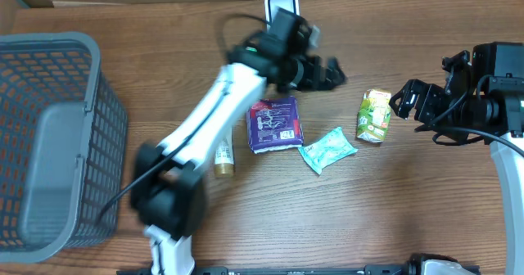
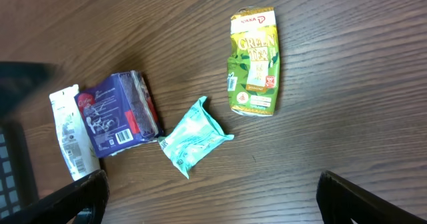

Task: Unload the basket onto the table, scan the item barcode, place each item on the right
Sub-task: 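Grasp the green tea carton from the basket and set it right, then move the right gripper to the green tea carton and grasp it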

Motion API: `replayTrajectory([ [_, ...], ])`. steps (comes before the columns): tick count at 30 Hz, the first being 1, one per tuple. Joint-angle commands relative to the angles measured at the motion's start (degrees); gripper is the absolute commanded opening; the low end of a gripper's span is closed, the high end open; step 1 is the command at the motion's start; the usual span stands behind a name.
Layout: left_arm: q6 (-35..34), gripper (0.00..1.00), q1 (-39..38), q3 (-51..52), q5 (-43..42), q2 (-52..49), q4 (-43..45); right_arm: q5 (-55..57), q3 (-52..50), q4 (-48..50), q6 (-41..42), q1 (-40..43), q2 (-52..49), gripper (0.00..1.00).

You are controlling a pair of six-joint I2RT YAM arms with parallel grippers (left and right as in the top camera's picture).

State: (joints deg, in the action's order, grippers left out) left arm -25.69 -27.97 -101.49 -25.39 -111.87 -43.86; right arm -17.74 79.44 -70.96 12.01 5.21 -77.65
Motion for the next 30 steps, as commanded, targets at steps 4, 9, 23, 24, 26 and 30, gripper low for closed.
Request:
replayTrajectory([
  [4, 6.47, 1.00, 2.99, -0.68, 26.75, 24.90, -15.02, 0.15, 0.39, 1.64, -0.04, 0.11, 0.04, 1.00],
  [9, 8.02, 1.00, 11.37, -0.68, 29.62, 34.23, -25.33, 0.13, 0.39, 2.75, 0.00, 0.11, -1.68, 1.00],
  [23, 14.14, 1.00, 36.61, -0.66, 36.48, 31.58, -35.71, 0.15, 0.39, 10.08, -0.02, 0.00, -19.91, 0.95],
  [24, 14.14, 1.00, 36.96, -0.66, 36.48, 31.21, -35.85, 0.17, 0.39, 10.05, -0.07, 0.00, -20.72, 0.95],
  [26, 14.14, 1.00, 37.73, -0.66, 36.28, 30.10, -35.95, 0.15, 0.39, 10.05, -0.28, 0.00, -23.26, 0.95],
  [30, 17.51, 0.99, 37.77, -0.66, 35.91, 29.83, -35.50, 0.15, 0.39, 9.79, -2.01, 0.00, -25.35, 0.96],
])
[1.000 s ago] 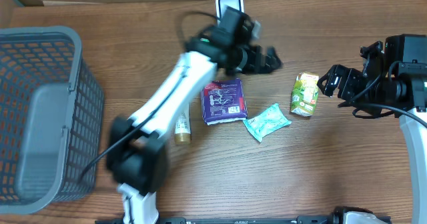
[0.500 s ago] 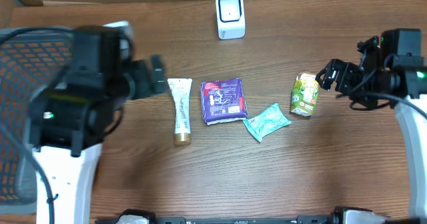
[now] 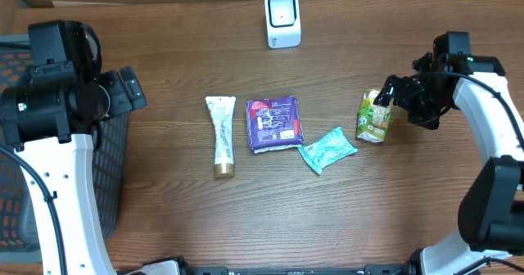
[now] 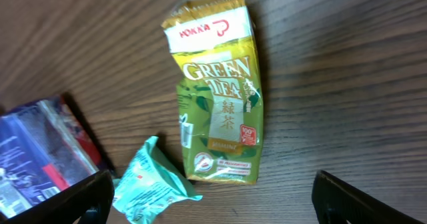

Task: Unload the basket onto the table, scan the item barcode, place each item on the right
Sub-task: 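Move the right gripper to the green tea carton and grasp it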

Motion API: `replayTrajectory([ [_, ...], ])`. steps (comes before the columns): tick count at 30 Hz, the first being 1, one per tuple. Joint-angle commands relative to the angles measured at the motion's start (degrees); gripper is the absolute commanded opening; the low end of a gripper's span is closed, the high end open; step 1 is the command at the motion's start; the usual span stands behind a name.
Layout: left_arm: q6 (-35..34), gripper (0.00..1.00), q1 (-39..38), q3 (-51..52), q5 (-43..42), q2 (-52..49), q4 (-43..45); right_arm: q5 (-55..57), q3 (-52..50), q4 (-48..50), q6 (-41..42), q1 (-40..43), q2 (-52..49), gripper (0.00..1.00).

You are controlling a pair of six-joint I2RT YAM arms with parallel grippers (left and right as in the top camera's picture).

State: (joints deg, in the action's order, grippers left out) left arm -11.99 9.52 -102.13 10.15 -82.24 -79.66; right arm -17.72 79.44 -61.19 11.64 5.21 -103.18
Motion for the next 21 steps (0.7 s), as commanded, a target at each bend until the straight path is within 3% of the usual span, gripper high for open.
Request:
replayTrajectory([
  [1, 6.12, 0.99, 0.26, -0.02, -1.42, 0.20, 0.31, 0.13, 0.39, 0.09, -1.64, 0.00, 0.17, 0.96],
  [4, 12.26, 1.00, 0.26, -0.02, -9.53, 0.20, 0.70, 0.13, 0.39, 0.09, -1.64, 0.00, 0.17, 0.97],
  [5, 16.35, 0.98, 0.17, -0.02, -18.08, 0.20, 1.07, 0.13, 0.39, 0.17, -1.64, 0.00, 0.17, 0.98],
  [7, 19.71, 0.97, -0.28, 0.02, -27.12, 0.00, 0.72, 0.13, 0.39, 0.52, -1.64, 0.00, 0.17, 0.99],
  [14, 14.10, 1.00, -0.61, 6.75, -27.12, -0.35, -4.76, 0.13, 0.33, 1.42, -1.66, 0.00, 0.17, 1.00],
  [21, 12.72, 1.00, -0.59, 16.06, -26.18, 4.44, -3.19, 1.51, -4.39, 8.55, -1.86, -2.62, 0.17, 0.99],
])
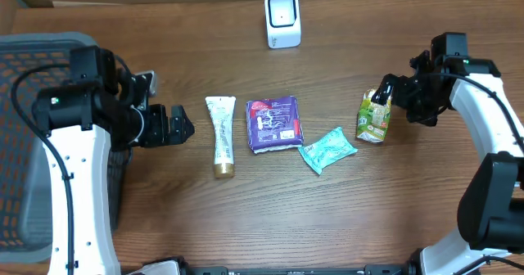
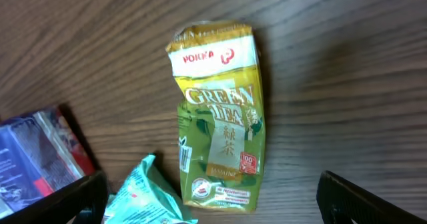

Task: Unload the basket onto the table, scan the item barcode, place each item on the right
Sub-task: 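Move the right gripper to the green tea carton and grasp it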

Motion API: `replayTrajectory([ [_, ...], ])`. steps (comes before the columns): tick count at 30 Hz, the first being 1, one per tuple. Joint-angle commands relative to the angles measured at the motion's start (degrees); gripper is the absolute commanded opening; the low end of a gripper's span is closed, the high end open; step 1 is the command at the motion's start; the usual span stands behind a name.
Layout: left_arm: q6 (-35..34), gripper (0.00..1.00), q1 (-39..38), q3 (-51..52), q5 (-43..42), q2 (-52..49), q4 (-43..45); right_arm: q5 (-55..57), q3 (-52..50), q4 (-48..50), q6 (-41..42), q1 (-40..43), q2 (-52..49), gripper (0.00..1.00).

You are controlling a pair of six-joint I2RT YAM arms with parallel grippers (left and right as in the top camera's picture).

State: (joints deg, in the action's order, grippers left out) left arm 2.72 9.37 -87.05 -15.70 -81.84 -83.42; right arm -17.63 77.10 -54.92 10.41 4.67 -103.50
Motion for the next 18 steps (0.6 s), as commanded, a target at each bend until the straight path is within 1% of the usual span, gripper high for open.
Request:
replayTrajectory([
  [1, -2.10, 1.00, -0.44, 0.98, -0.02, 4.72, 0.92, 2.95, -2.43, 3.54, -0.59, -2.80, 0.50, 0.99],
  [5, -2.08, 1.00, -0.42, 0.98, 4.11, 6.64, 1.86, 10.01, -4.28, 9.27, -0.15, -6.32, 0.50, 0.96],
  [8, -2.08, 1.00, -0.39, 0.98, 4.26, 5.77, 1.86, 13.33, -4.52, 11.47, 0.13, -7.23, 0.50, 0.93],
  [11, -2.08, 1.00, -0.39, 0.98, 4.26, 5.03, 2.51, 15.65, -4.52, 11.56, 1.81, -6.71, 0.50, 0.88],
  [14, -2.08, 1.00, -0.39, 0.98, 4.26, 4.46, 2.69, 15.04, -4.52, 9.90, 3.48, -6.47, 0.50, 0.82],
  [18, -2.08, 1.00, -0.39, 0.98, 4.26, 4.26, 2.69, 14.93, -4.94, 7.82, 4.70, -6.51, 0.50, 0.82],
])
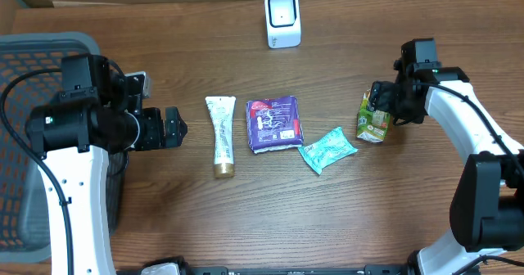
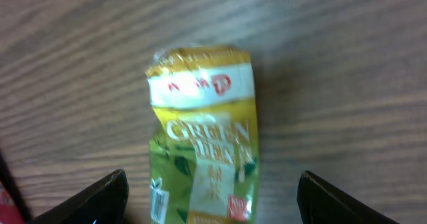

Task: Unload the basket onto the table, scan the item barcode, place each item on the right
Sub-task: 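Move the right gripper to the green tea carton and grasp it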

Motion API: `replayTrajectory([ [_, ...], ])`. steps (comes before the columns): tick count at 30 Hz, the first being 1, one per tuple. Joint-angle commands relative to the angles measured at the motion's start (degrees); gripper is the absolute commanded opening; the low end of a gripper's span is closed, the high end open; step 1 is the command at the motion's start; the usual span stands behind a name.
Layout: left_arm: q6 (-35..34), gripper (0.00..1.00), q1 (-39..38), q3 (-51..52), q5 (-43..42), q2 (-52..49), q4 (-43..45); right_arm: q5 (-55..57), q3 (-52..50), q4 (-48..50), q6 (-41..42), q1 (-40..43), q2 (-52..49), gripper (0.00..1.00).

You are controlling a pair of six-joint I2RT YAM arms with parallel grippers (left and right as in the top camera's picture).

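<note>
A green tea carton lies flat on the wooden table at the right, its label facing up. My right gripper hovers close over it, open. In the right wrist view its dark fingertips stand on either side of the carton's lower half, with the gripper's middle over the carton. The white barcode scanner stands at the back middle. My left gripper is open above the table, left of the toothpaste tube, and holds nothing.
Between the arms lie a white toothpaste tube, a purple packet and a teal packet; the teal one is just left of the carton. A grey mesh basket fills the far left.
My right gripper has come closer to the green tea carton, which now fills more of the wrist view between the fingers. The left gripper has shifted slightly left. No item has moved.
At first my left arm reached to the back near the scanner, and the right gripper hung open, to the right of the carton. Then the left arm was over the basket, later left of the tube. The right gripper stood nearer the carton at each moment.
</note>
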State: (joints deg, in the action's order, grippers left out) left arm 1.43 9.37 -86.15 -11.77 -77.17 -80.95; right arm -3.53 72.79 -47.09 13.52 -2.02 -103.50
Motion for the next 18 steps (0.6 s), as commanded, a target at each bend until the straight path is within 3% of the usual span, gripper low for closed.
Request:
replayTrajectory([
  [1, -0.79, 1.00, -0.39, 0.09, 0.33, -0.42, 0.22, 0.26, -1.36, 0.11, 1.55, 0.61, 0.50, 0.82],
  [5, -0.79, 1.00, -0.39, 0.09, 0.35, -0.42, 0.22, -11.43, -3.96, 0.15, -1.81, 4.79, 0.50, 0.82],
  [8, -0.79, 1.00, -0.39, 0.09, 0.33, -0.42, 0.22, -18.40, -5.70, 1.40, -5.07, 8.35, 0.50, 0.70],
  [9, -0.79, 0.99, -0.39, 0.09, 0.33, -0.42, 0.22, -19.19, -6.60, 2.75, -5.07, 8.92, 0.50, 0.62],
  [11, -0.79, 1.00, -0.39, 0.09, 0.35, -0.42, 0.22, -20.46, -8.31, 5.79, -5.01, 9.01, 0.50, 0.57],
  [18, -0.79, 0.99, -0.39, 0.09, 0.33, -0.42, 0.22, -23.85, -13.60, 16.28, -3.15, 9.22, -1.01, 0.52],
])
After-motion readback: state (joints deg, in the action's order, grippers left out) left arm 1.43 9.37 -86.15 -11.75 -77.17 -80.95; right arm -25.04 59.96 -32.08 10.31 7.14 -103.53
